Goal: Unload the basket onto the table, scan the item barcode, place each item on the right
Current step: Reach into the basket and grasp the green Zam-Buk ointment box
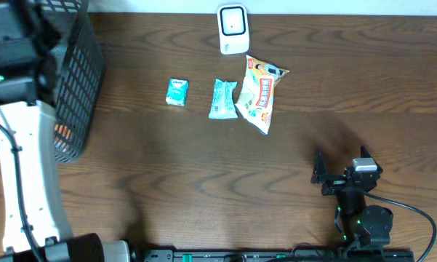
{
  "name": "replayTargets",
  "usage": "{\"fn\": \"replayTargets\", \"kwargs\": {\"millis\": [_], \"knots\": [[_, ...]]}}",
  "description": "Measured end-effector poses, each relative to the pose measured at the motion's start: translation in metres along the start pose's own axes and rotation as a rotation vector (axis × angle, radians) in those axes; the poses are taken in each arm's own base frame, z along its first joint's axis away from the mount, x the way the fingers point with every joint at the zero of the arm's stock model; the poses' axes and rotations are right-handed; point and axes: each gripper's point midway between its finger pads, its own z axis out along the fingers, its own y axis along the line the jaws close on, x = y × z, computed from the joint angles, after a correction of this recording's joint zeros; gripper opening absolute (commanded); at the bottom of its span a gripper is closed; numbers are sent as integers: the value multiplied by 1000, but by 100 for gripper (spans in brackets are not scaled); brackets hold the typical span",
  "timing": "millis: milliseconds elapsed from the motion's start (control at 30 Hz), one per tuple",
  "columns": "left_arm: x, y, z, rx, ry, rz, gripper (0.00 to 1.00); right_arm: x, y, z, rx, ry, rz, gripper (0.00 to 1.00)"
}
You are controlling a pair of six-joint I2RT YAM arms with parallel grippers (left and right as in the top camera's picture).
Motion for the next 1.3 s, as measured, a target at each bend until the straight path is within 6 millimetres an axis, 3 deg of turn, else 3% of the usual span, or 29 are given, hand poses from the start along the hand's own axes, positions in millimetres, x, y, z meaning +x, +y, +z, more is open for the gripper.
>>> {"fn": "replayTargets", "kwargs": {"millis": [200, 500, 1033, 1300], "knots": [[27, 49, 48, -129, 132, -158, 95, 0, 0, 0, 0, 0, 0, 99], [85, 80, 97, -222, 343, -254, 95, 0, 0, 0, 0, 0, 0, 99], [156, 110, 125, -384, 567, -496, 98, 0, 0, 0, 0, 0, 0, 99], [188, 119, 121, -489, 663, -605, 98, 0, 0, 0, 0, 0, 0, 99]]}}
